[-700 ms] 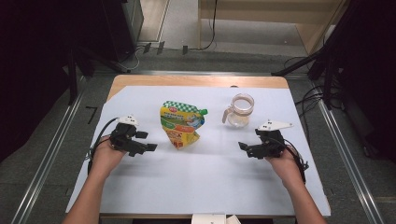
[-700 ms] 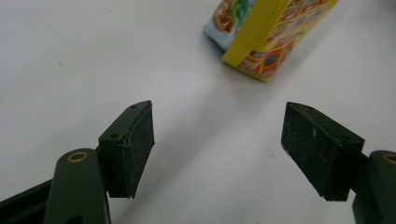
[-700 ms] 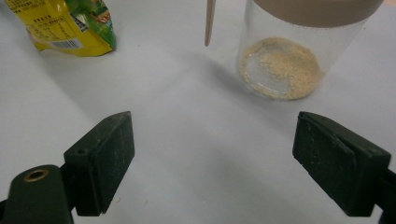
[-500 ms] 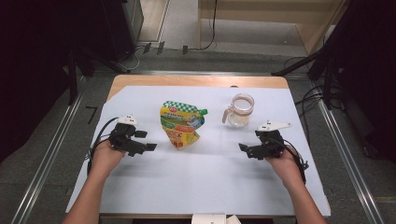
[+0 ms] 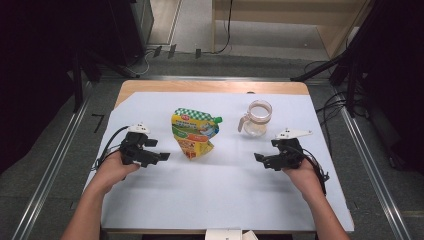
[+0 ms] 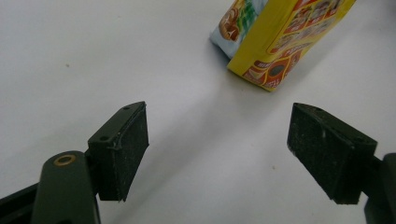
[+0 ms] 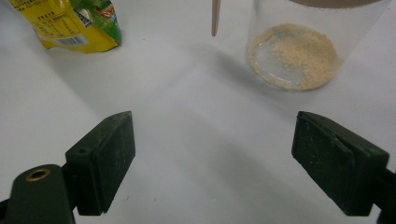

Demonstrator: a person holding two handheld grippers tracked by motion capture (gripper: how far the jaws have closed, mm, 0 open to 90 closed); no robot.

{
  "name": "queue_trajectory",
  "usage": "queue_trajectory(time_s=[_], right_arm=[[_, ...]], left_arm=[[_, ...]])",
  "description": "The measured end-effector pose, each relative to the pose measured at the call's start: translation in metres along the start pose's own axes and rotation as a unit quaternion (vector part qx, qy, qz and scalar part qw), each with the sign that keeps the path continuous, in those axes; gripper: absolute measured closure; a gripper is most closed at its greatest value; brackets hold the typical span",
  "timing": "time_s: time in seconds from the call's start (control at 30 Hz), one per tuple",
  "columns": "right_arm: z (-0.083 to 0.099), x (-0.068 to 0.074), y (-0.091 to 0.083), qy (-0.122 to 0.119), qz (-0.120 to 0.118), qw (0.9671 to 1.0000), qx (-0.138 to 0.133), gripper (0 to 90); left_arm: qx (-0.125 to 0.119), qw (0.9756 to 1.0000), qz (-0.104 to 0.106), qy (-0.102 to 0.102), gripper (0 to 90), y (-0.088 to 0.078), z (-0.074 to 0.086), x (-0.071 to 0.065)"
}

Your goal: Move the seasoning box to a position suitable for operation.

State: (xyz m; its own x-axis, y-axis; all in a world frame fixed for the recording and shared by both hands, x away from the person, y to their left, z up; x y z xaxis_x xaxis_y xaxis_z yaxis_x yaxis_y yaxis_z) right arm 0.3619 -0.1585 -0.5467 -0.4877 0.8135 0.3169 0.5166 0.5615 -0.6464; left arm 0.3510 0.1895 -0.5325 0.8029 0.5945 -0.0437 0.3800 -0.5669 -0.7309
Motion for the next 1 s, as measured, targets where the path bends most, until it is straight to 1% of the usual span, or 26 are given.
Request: queue_trajectory(time_s=[0.07, 0.13, 0.17, 0.2, 0.27, 0.3, 0.33, 0.37, 0.4, 0.43, 0.5, 0.53, 0.63, 0.7, 0.83, 0.87, 0.93, 1.0], right_arm=[[-0.001, -0.002, 0.0, 0.001, 0.006, 1.0, -0.004, 14.1], [-0.002, -0.003, -0.001, 0.004, 0.009, 0.9999, -0.006, 14.1], [-0.003, -0.004, -0.001, 0.007, 0.01, 0.9999, -0.008, 14.1], [-0.003, -0.005, -0.001, 0.008, 0.012, 0.9999, -0.009, 14.0], [-0.004, -0.006, -0.001, 0.017, 0.014, 0.9997, -0.013, 13.9], [-0.005, -0.006, -0.001, 0.025, 0.014, 0.9995, -0.016, 13.5], [-0.007, -0.008, -0.001, 0.036, 0.019, 0.9989, -0.023, 13.8], [-0.008, -0.009, -0.001, 0.043, 0.023, 0.9985, -0.024, 13.8], [-0.009, -0.01, -0.001, 0.053, 0.026, 0.998, -0.025, 13.8], [-0.011, -0.01, -0.002, 0.057, 0.023, 0.9978, -0.026, 13.8], [-0.013, -0.007, -0.003, 0.053, 0.012, 0.9981, -0.029, 13.7], [-0.013, -0.006, -0.004, 0.052, 0.01, 0.9982, -0.029, 13.8], [-0.013, -0.002, -0.005, 0.04, 0.002, 0.9989, -0.025, 15.0], [-0.014, -0.002, -0.005, 0.037, 0.004, 0.9989, -0.027, 18.5], [-0.017, -0.003, -0.007, 0.035, 0.008, 0.9987, -0.036, 21.3], [-0.018, -0.003, -0.008, 0.035, 0.008, 0.9985, -0.041, 22.2], [-0.019, -0.004, -0.009, 0.035, 0.01, 0.9983, -0.045, 24.2], [-0.02, -0.004, -0.01, 0.033, 0.01, 0.9983, -0.046, 25.1]], left_arm=[[-0.012, 0.9999, -0.002, -0.007, 20.5, -0.001, -0.004, 0.0], [-0.016, 0.9999, -0.001, 0.002, 20.8, -0.003, -0.006, -0.001], [-0.019, 0.9998, 0.005, 0.006, 20.9, -0.004, -0.007, -0.003], [-0.021, 0.9997, 0.014, 0.007, 20.9, -0.005, -0.007, -0.004], [-0.025, 0.9995, 0.018, 0.009, 21.1, -0.007, -0.009, -0.005], [-0.03, 0.9994, 0.016, 0.004, 23.3, -0.008, -0.01, -0.005], [-0.032, 0.9994, 0.015, 0.0, 27.2, -0.009, -0.011, -0.005], [-0.038, 0.9991, 0.018, -0.003, 32.7, -0.01, -0.012, -0.006], [-0.043, 0.9988, 0.022, -0.001, 36.8, -0.012, -0.013, -0.007], [-0.047, 0.9986, 0.024, 0.001, 37.8, -0.013, -0.014, -0.008], [-0.049, 0.9985, 0.024, 0.005, 41.5, -0.014, -0.015, -0.011], [-0.049, 0.9985, 0.023, 0.01, 42.2, -0.014, -0.016, -0.012], [-0.038, 0.9988, 0.015, 0.028, 42.8, -0.014, -0.017, -0.014], [-0.03, 0.9991, 0.017, 0.027, 41.9, -0.013, -0.017, -0.014], [-0.024, 0.999, 0.029, 0.023, 38.3, -0.011, -0.017, -0.016], [-0.024, 0.999, 0.029, 0.022, 36.8, -0.011, -0.017, -0.016], [-0.028, 0.9987, 0.037, 0.018, 35.0, -0.01, -0.018, -0.018], [-0.03, 0.9987, 0.037, 0.016, 33.8, -0.009, -0.018, -0.018]])
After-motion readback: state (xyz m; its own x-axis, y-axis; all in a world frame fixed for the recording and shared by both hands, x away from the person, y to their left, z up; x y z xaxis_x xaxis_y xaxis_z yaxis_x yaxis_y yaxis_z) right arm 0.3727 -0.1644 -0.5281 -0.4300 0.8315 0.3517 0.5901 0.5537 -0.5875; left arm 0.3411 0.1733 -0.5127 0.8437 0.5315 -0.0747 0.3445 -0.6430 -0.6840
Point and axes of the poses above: each handheld gripper's, and its own axes: y roughly forward along the jaws, z roughly out of its underside, x roughly to its left, the point moved 10 cm from there along y, roughly forward along the jaws, and after that the axes turned 13 degrees about y, right-handed, at the moved point
